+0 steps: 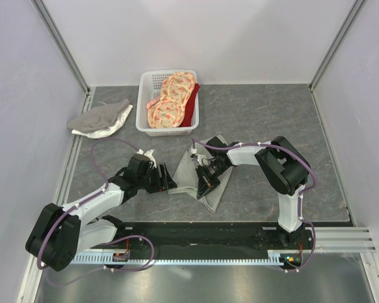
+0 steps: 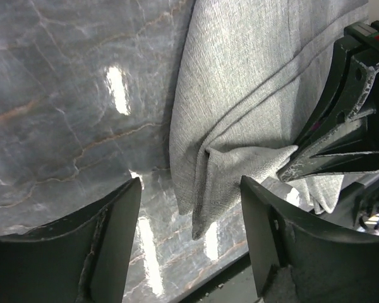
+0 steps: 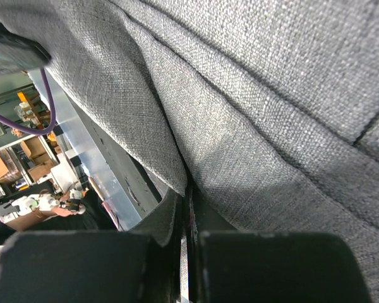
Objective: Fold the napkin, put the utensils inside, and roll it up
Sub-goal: Roll the napkin with the utensil
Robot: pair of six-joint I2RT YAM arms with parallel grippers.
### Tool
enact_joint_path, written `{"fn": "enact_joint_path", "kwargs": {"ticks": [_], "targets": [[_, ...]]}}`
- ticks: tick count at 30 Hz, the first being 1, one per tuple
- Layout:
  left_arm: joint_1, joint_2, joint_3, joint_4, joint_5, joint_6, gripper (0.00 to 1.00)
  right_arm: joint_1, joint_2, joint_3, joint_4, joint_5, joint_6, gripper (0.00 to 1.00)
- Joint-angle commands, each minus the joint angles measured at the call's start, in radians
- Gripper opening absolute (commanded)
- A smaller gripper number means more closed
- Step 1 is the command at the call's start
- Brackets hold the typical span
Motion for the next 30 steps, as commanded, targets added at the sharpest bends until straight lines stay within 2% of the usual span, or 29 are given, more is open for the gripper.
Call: {"fn": "enact_joint_path", "kwargs": {"ticks": [1,11,17,20,21,23,24,28,29,30], "targets": [[0.004,-0.005,-0.041,0.042,0.07,-0.088,0.71,-0.002,0.011,-0.018,0.012,0.042,-0.029,0.0],[0.007,0.043,-0.084,0.171,0.058,-0.17,0.64,-0.002,0.009,-0.023,0.012,0.045,-0.027,0.0],[0.018,0.075,-0.09,0.225,0.054,-0.195,0.43,-0.002,0.005,-0.023,0.012,0.053,-0.024,0.0],[0.027,0.077,-0.078,0.22,0.06,-0.195,0.28,-0.002,-0.008,-0.026,0.011,0.064,-0.023,0.0],[0.03,0.075,-0.073,0.214,0.077,-0.194,0.19,-0.002,-0.014,-0.026,0.011,0.072,-0.02,0.0],[0.047,0.075,-0.05,0.177,0.098,-0.184,0.1,-0.002,-0.035,-0.024,0.009,0.088,-0.015,0.0],[0.063,0.077,-0.041,0.163,0.125,-0.181,0.02,-0.002,-0.048,-0.023,0.008,0.095,-0.015,0.0],[0.131,0.095,0.002,0.096,0.242,-0.149,0.02,-0.002,-0.117,-0.027,-0.003,0.15,-0.015,0.03],[0.143,0.103,0.026,0.079,0.288,-0.14,0.02,-0.004,-0.149,-0.027,-0.007,0.177,-0.017,0.05],[0.165,0.126,0.039,0.046,0.311,-0.131,0.02,-0.001,-0.167,-0.026,-0.012,0.199,-0.021,0.13]]}}
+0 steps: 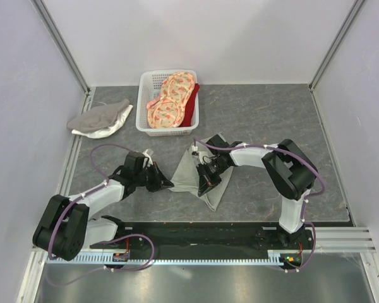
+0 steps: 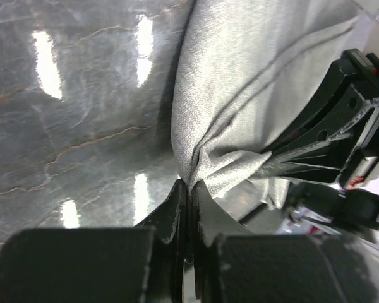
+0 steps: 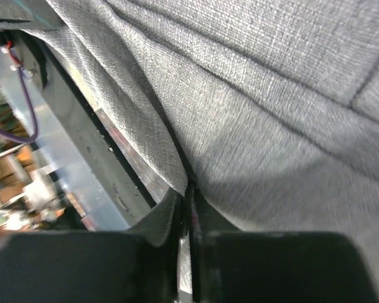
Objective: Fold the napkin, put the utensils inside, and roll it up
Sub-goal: Roll the napkin with the utensil
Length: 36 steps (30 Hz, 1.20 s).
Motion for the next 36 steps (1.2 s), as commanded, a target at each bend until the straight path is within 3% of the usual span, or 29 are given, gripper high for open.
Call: {"fn": "enact_joint_path", "kwargs": {"ticks": [1,2,5,7,8,11,12,16,23,32,36], "targets": [[0.07,0.049,0.098,-0.096,0.15,0.06,0.02,0.0,-0.14,-0.01,-0.025,0.13,-0.027,0.16],[0.076,0.062,0.109,-0.104,0.194,0.066,0.02,0.003,-0.162,-0.012,-0.025,0.166,-0.03,0.27],[0.101,0.123,0.15,-0.145,0.272,0.095,0.02,0.042,-0.255,-0.012,-0.027,0.266,-0.061,0.45],[0.116,0.172,0.173,-0.167,0.309,0.112,0.02,0.093,-0.316,-0.007,-0.017,0.375,-0.086,0.52],[0.121,0.184,0.181,-0.172,0.34,0.115,0.02,0.111,-0.332,-0.007,-0.011,0.412,-0.09,0.61],[0.142,0.23,0.207,-0.196,0.384,0.135,0.02,0.213,-0.381,-0.02,0.041,0.597,-0.109,0.73],[0.151,0.24,0.215,-0.204,0.391,0.141,0.02,0.239,-0.389,-0.03,0.079,0.654,-0.112,0.82],[0.176,0.284,0.247,-0.25,0.429,0.177,0.02,0.366,-0.395,-0.059,0.18,0.86,-0.128,0.87],[0.208,0.323,0.264,-0.293,0.458,0.215,0.02,0.531,-0.326,-0.084,0.26,1.081,-0.208,0.88],[0.218,0.338,0.273,-0.297,0.469,0.218,0.02,0.631,-0.236,-0.098,0.346,1.182,-0.225,0.89],[0.222,0.349,0.279,-0.297,0.483,0.212,0.02,0.67,-0.174,-0.081,0.36,1.303,-0.225,0.88]]}}
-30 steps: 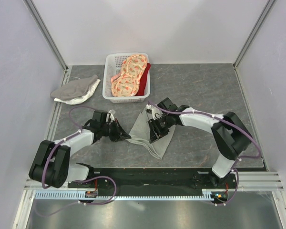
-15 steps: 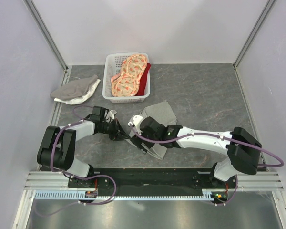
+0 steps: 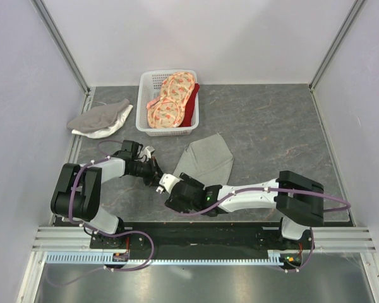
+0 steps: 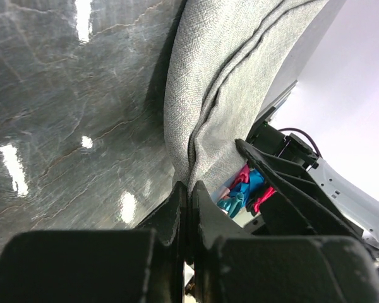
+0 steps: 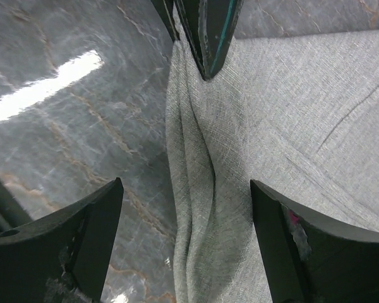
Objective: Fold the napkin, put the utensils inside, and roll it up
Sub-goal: Roll the napkin with the utensil
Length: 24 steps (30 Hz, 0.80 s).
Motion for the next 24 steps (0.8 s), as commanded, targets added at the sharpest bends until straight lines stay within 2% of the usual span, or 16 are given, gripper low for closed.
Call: {"fn": "enact_joint_path", "kwargs": {"ticks": [1,6,8,10,13,15,17,18,19,21,22,24], "targets": [[0.01,0.018,0.035,-0.014,0.053,0.032,0.02,0.036,0.058,0.021,0.046,0.163,-0.016,0.87],[0.016,0.023,0.038,-0.015,0.058,0.031,0.02,0.057,0.106,0.017,0.022,0.28,-0.023,0.81],[0.019,0.024,0.037,-0.014,0.056,0.032,0.02,0.056,0.11,0.005,0.026,0.294,0.005,0.73],[0.021,0.026,0.035,-0.014,0.058,0.034,0.02,0.056,0.12,0.001,0.026,0.288,0.01,0.59],[0.021,0.03,0.038,-0.014,0.064,0.037,0.02,0.056,0.147,0.001,0.02,0.28,0.018,0.44],[0.021,0.036,0.043,-0.015,0.067,0.043,0.02,0.048,0.164,0.004,0.013,0.246,0.023,0.38],[0.021,0.041,0.051,-0.014,0.078,0.06,0.02,0.036,0.172,0.011,-0.001,0.165,0.021,0.29],[0.021,0.047,0.054,-0.015,0.082,0.065,0.04,0.019,0.172,0.015,-0.009,0.131,0.024,0.17],[0.021,0.049,0.057,-0.014,0.081,0.069,0.19,0.01,0.17,0.02,-0.018,0.095,0.023,0.11],[0.022,0.038,0.064,-0.014,0.065,0.078,0.36,-0.022,0.155,0.038,-0.055,-0.035,0.035,0.0],[0.025,0.029,0.066,-0.014,0.03,0.08,0.51,-0.036,0.149,0.044,-0.069,-0.091,0.041,0.0],[0.03,0.003,0.063,-0.015,-0.016,0.074,0.58,-0.087,0.127,0.075,-0.128,-0.247,0.053,0.0]]}}
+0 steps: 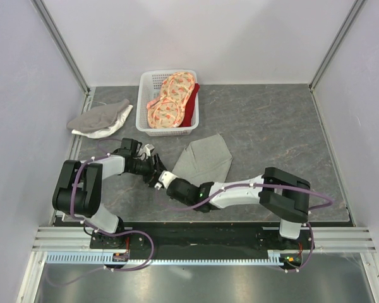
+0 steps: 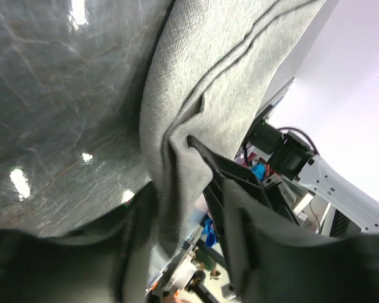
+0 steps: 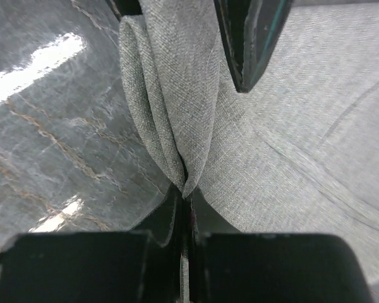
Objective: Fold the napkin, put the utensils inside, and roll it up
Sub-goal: Roll the napkin with the utensil
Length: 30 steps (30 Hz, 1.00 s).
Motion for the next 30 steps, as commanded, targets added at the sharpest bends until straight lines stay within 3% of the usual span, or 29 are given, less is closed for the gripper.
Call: {"fn": "enact_joint_path", "kwargs": {"ticks": [1,9,14,22,30], "targets": [[0.011,-0.076,0.027,-0.001,-0.095,0.034,0.62,-0.095,-0.012,0.044,-0.156,-0.398,0.064,0.0],[0.011,-0.314,-0.028,-0.005,-0.404,0.037,0.72,-0.306,-0.014,0.158,-0.286,-0.887,0.141,0.0],[-0.003,-0.455,-0.055,0.005,-0.496,0.068,0.77,-0.42,0.046,0.185,-0.288,-1.166,0.193,0.0],[-0.192,-0.572,-0.094,0.065,-0.627,0.094,0.77,-0.517,0.155,0.211,-0.289,-1.404,0.247,0.0],[-0.342,-0.552,-0.172,0.259,-0.673,0.166,0.77,-0.6,0.25,0.23,-0.274,-1.541,0.257,0.0]]}}
